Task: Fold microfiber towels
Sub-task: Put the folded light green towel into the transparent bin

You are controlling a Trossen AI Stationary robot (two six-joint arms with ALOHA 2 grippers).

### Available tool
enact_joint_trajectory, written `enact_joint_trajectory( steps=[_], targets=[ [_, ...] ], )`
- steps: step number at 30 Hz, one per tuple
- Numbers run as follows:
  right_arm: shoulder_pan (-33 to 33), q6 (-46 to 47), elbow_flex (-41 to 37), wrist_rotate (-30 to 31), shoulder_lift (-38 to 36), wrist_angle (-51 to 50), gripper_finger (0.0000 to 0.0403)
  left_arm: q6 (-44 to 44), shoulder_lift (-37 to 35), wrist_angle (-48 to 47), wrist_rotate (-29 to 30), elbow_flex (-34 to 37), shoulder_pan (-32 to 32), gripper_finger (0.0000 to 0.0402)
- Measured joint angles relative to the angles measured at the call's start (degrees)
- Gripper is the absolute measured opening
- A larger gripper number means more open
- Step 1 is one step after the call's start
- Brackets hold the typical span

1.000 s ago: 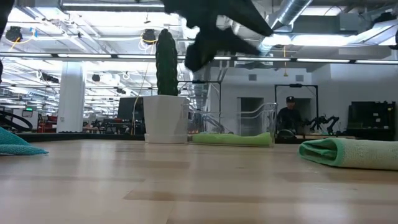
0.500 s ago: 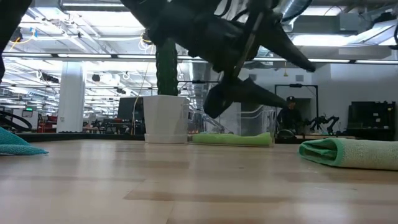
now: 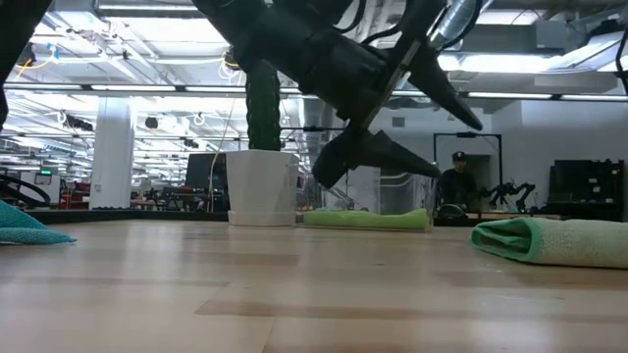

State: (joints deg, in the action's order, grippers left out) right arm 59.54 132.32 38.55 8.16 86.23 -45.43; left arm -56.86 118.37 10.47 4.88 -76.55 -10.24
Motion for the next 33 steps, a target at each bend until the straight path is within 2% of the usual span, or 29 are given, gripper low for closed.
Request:
enact_joint_trajectory(
  steps=[6, 12, 17, 23, 27, 29, 33],
  targets=[
    [-4.0, -1.0, -1.2, 0.8, -0.3, 0.8, 0.0282, 3.1, -0.3, -3.8, -1.5, 0.0, 0.3, 0.0245],
    [-8.6, -6.1, -1.4, 5.0, -0.1, 1.1, 0.0282, 3.8, -3.0, -10.1, -4.0, 0.0, 1.1, 0.0245],
    [-12.2, -9.5, -1.8, 11.2, 0.2, 3.0, 0.0282, 4.1, -5.7, -18.5, -2.3, 0.0, 1.1, 0.0245],
    [-18.3, -16.6, -2.1, 16.8, 0.4, 6.8, 0.0282, 5.5, -10.8, -27.9, 2.8, 0.0, 1.1, 0.0245],
    [-22.9, -24.8, -2.1, 17.3, 0.4, 10.6, 0.0282, 6.2, -15.0, -36.7, 5.0, 0.0, 1.0, 0.0245],
    [-24.5, -28.2, -2.1, 17.2, 0.4, 11.7, 0.0282, 3.8, -17.2, -43.1, 7.3, 0.0, 0.3, 0.0245],
    [-26.6, -32.3, -2.0, 16.8, 0.4, 12.4, 0.0282, -0.6, -20.9, -49.2, 9.7, 0.0, -0.9, 0.0245]
  ],
)
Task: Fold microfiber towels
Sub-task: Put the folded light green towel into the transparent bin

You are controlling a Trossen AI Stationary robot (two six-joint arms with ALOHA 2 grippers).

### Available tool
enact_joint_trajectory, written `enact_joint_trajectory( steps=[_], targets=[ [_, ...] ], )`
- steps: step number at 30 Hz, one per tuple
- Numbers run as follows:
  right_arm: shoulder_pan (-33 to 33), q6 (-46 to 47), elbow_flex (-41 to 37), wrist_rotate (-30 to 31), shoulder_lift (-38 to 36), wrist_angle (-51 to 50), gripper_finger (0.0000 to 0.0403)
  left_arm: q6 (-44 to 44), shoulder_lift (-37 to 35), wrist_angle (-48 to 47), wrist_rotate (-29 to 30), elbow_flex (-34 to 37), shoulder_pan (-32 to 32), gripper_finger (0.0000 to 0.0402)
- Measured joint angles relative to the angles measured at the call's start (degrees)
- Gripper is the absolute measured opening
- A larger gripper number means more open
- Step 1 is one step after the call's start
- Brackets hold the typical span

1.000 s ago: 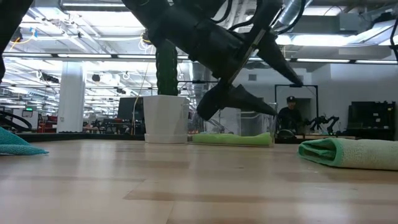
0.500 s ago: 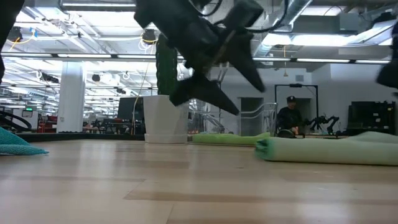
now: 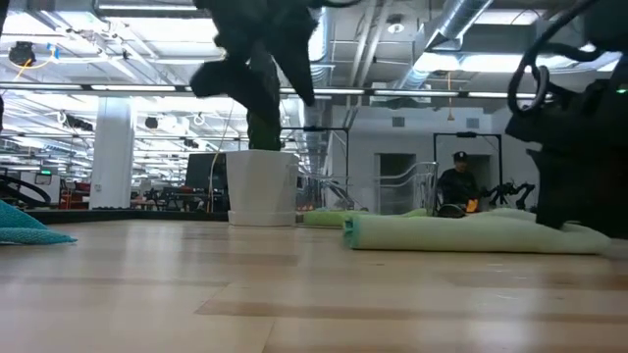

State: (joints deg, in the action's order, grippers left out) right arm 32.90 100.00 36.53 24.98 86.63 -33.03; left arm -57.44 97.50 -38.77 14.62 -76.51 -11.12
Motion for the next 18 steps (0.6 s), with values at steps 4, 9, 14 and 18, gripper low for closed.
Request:
enact_joint_trajectory(
  steps=[4, 9, 14, 18],
  targets=[
    [-2.9, -6.1, 0.0, -0.2, 0.0, 3.2, 0.0282, -0.9, -0.7, -1.8, -0.4, 0.6, -0.4, 0.0245],
    [-6.7, -15.3, 0.1, -0.6, 0.0, 8.9, 0.0282, -7.5, -5.7, 1.6, -7.8, 11.9, -1.9, 0.0245],
    [-7.2, -19.6, 0.1, -1.6, 0.0, 10.0, 0.0282, -21.0, -20.9, 17.7, -4.5, 31.3, -2.5, 0.0245],
    [-7.3, -20.4, 0.1, -1.7, -0.1, 9.9, 0.0282, -23.5, -27.6, 41.1, 0.0, 45.2, 0.3, 0.0245]
  ],
)
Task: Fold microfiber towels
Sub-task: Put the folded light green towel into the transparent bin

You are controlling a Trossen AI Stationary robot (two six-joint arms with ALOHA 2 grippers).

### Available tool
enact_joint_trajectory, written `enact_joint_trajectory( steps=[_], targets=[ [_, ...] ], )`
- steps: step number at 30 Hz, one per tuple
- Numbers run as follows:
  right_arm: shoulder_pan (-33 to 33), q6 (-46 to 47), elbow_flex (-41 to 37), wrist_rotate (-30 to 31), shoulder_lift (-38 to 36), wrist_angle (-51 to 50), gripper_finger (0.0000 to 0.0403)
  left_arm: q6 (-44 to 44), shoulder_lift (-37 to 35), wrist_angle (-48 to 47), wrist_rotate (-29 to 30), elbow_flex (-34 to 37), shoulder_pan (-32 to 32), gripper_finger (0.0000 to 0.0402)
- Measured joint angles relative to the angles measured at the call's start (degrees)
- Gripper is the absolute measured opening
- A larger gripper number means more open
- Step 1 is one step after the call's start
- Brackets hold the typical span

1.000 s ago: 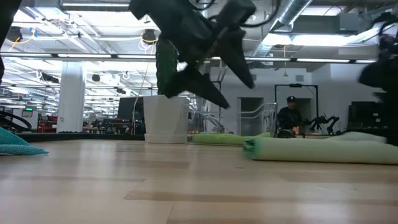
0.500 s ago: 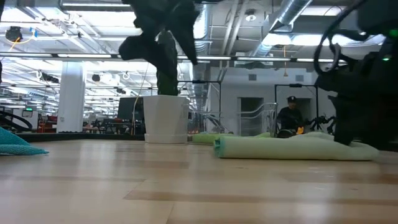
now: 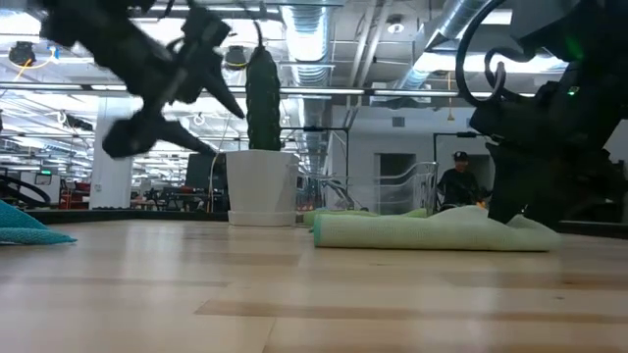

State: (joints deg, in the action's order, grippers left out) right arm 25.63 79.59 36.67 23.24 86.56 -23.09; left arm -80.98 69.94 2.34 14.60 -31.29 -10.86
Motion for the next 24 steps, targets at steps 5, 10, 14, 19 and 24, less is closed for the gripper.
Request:
enact_joint_trajectory(
  steps=[5, 10, 14, 19, 24],
  targets=[
    [-0.6, 0.9, 0.0, -0.5, 0.0, 0.0, 0.0282, 1.5, 5.5, 13.7, 2.2, 4.5, 2.7, 0.0245],
    [-1.9, 1.2, 0.0, -0.6, -0.1, 1.4, 0.0282, 5.2, 16.6, 22.9, -3.2, -0.4, 4.5, 0.0245],
    [-2.6, 0.4, 0.1, -0.6, -0.1, 2.0, 0.0282, 5.0, 24.9, 22.7, -6.0, -5.9, 4.6, 0.0245],
    [-2.5, -1.1, 0.1, -0.7, -1.4, 1.9, 0.0282, 3.9, 32.5, 25.8, -6.0, -10.5, 5.0, 0.0245],
    [-2.7, -2.9, 0.1, 0.4, -4.3, 0.7, 0.0282, 3.4, 36.8, 26.0, -6.5, -13.8, 5.3, 0.0245]
  ],
)
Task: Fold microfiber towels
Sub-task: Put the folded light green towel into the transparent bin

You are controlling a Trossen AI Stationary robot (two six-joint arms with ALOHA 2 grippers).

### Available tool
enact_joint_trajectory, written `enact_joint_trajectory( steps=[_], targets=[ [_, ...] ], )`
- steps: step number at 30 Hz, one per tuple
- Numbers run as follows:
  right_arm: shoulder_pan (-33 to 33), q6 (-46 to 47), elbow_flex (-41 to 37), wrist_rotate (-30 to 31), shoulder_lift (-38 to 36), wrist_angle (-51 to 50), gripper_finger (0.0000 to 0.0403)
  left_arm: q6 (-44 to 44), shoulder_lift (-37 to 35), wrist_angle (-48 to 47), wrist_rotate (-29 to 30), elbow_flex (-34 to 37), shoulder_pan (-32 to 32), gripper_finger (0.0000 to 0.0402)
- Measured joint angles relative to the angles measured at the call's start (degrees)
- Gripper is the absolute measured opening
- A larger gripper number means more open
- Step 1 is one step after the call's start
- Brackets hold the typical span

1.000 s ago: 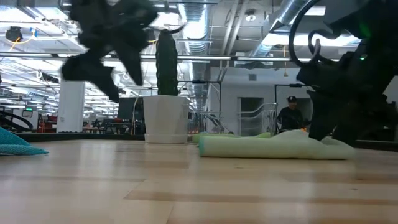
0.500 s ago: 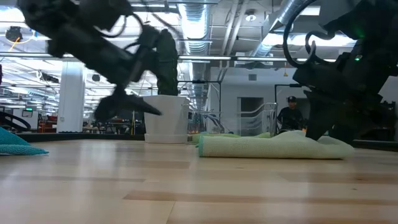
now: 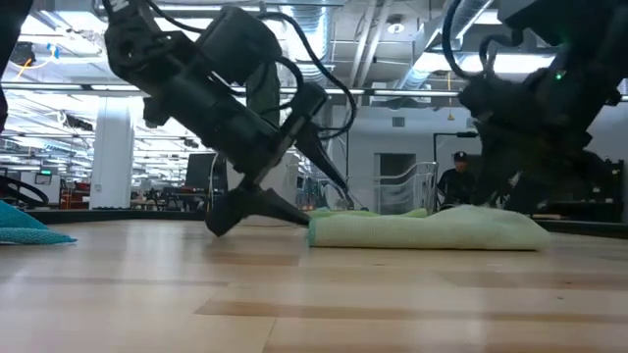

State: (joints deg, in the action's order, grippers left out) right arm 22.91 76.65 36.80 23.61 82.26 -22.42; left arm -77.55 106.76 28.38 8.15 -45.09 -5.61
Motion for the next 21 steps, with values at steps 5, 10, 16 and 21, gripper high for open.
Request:
enact_joint_trajectory(
  steps=[5, 10, 16, 21],
  targets=[
    [-0.2, -0.7, 0.0, 0.8, -1.1, -0.7, 0.0282, -2.4, 1.1, -0.3, 0.9, -0.8, 0.0, 0.0245],
    [-0.1, -0.7, 0.0, 0.5, 0.4, -1.2, 0.0282, -2.3, 1.1, -0.4, -4.8, -0.8, 0.7, 0.0245],
    [-0.1, -1.8, 0.0, 0.5, 0.5, -1.0, 0.0282, 0.7, -5.9, -0.7, -10.2, -0.8, 0.0, 0.0245],
    [-0.1, -1.7, 0.0, 0.4, 0.5, -1.1, 0.0282, 0.5, -9.5, -17.1, -0.7, -0.6, -0.1, 0.0245]
  ],
)
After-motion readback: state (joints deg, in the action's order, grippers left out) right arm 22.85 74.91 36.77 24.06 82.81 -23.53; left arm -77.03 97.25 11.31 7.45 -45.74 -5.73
